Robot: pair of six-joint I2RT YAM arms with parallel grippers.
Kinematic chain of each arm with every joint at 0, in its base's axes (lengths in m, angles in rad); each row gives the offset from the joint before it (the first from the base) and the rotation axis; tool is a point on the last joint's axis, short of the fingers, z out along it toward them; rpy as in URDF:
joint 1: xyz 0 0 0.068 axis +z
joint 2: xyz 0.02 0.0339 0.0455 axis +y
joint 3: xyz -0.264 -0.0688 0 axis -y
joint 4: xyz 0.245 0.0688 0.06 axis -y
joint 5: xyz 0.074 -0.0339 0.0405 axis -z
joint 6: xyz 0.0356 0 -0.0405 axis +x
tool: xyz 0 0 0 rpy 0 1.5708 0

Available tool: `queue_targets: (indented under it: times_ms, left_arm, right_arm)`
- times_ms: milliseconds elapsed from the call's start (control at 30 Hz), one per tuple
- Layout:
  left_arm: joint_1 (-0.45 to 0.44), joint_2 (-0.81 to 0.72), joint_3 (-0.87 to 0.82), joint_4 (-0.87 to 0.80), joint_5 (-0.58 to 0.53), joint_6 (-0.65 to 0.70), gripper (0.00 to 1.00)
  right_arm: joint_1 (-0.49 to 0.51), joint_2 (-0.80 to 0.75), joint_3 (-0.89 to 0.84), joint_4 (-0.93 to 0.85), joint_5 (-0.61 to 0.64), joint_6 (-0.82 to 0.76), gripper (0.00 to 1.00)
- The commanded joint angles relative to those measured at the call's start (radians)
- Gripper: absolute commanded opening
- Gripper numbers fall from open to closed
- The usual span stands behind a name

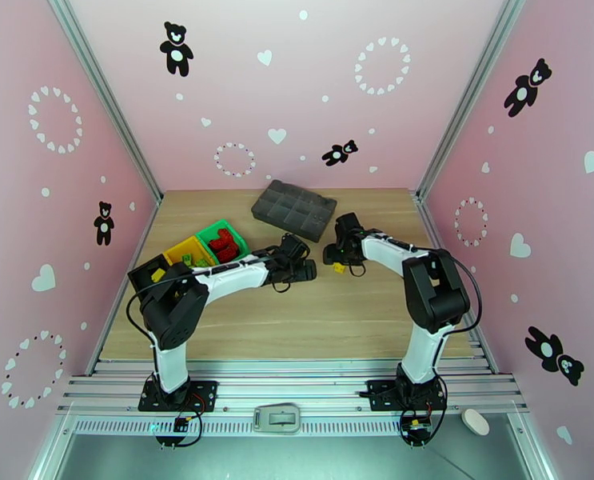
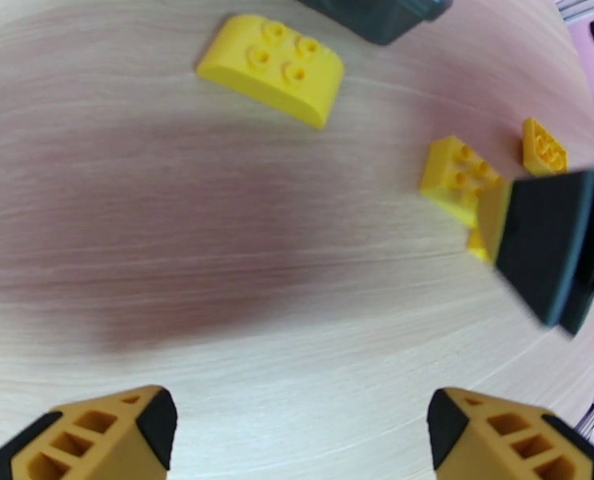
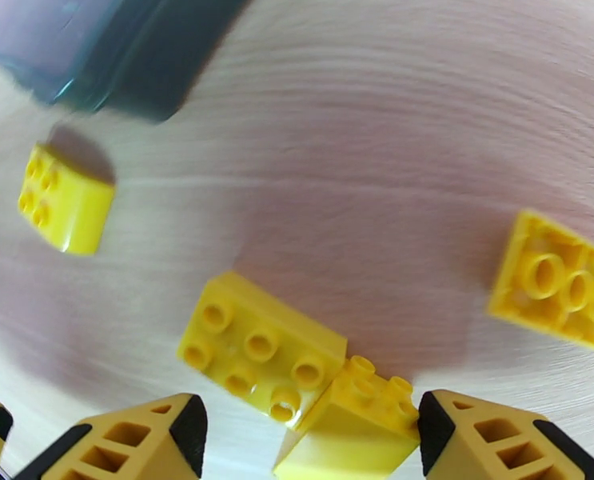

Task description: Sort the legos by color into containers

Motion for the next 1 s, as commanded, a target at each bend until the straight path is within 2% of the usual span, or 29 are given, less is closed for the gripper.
queue_targets:
  times_ms: [0,200,667,967]
  left_arm:
    - [0.010,-0.056,-0.017,0.009,-0.022,-0.006,0.89]
    - [0.020,-0.089,-0.050,0.015,-0.026,-0.009,0.89]
    - [0.065,-0.237,-0.192,0.028,-0.049,-0.028,0.89]
    - [0.088,-0.312,-0.271,0.013,-0.066,-0.040,0.90]
  right_arm:
    - [0.036,-0.053,-0.026,-0.041,0.016,0.009,0.73]
    - [0.103,-0.057,-0.032,-0.066,0.060,0.025,0.70]
    - [0.123,0.000,0.008,-0.099,0.141,-0.012,0.63]
    - [0.123,0.065,0.069,-0.093,0.125,-0.033,0.56]
